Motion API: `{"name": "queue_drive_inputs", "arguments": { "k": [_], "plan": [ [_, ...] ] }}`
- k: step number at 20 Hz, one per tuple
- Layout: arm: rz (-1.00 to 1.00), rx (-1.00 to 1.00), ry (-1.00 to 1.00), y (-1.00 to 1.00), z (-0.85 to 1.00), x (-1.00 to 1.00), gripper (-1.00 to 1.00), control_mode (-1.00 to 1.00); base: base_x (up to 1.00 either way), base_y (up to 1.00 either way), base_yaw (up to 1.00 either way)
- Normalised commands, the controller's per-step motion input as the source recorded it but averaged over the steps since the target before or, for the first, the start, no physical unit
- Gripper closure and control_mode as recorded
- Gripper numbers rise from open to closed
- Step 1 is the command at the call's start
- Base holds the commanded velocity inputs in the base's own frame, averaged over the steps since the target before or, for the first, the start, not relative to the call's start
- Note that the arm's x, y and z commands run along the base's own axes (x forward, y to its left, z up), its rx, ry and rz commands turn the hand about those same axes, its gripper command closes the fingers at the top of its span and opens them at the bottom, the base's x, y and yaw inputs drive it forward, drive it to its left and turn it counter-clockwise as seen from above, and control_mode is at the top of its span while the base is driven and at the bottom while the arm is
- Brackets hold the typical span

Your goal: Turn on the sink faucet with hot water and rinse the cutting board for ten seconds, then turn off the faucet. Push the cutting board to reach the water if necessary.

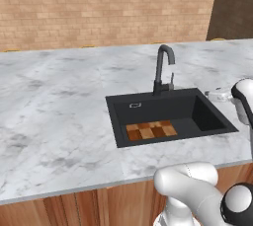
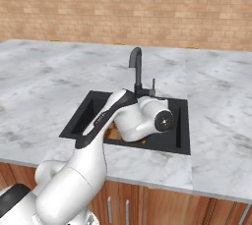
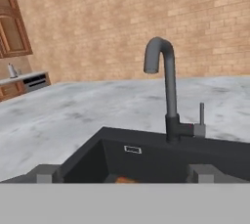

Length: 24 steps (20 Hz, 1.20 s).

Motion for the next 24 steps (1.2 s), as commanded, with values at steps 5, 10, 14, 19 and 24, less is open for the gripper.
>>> {"name": "queue_drive_inputs", "arguments": {
  "k": [5,10,14,19,24],
  "plan": [
    [0.0,0.0,-0.01,0.0,0.0,0.25,-1.0,-1.0,0.0,0.0,0.0],
    [0.0,0.0,0.0,-0.12,-0.03,0.27,-1.0,-1.0,0.0,0.0,0.0],
    [0.0,0.0,0.0,-0.13,-0.14,0.35,-1.0,-1.0,0.0,0.0,0.0],
    [0.0,-0.04,-0.03,0.0,-0.2,0.35,-1.0,-1.0,0.0,0.0,0.0],
    [-0.01,-0.01,-0.1,0.0,-0.11,0.36,-1.0,-1.0,0.0,0.0,0.0]
  ]
}}
